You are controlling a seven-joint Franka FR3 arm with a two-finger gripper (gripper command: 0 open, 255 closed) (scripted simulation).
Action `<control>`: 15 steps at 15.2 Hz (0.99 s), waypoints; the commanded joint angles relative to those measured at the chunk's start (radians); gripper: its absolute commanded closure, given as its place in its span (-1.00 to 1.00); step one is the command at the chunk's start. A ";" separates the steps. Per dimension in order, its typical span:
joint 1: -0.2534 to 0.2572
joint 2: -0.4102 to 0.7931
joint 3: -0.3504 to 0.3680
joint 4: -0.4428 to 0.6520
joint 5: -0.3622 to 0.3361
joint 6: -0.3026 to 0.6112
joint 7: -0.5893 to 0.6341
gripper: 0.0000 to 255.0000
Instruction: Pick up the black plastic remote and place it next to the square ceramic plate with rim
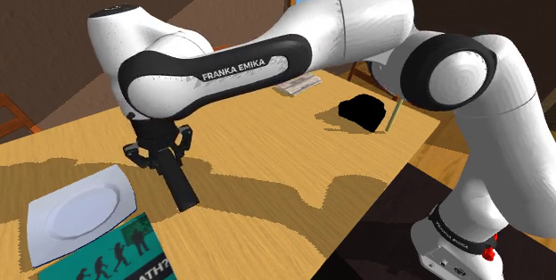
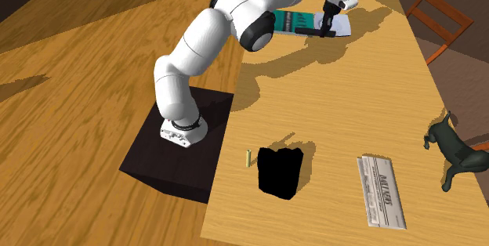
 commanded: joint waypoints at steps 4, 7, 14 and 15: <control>0.004 0.027 -0.006 -0.021 -0.009 0.048 0.008 1.00; 0.001 0.035 -0.008 -0.049 -0.013 0.082 0.011 1.00; -0.002 0.062 -0.016 -0.099 -0.023 0.158 0.018 1.00; -0.002 0.065 -0.017 -0.104 -0.025 0.166 0.019 1.00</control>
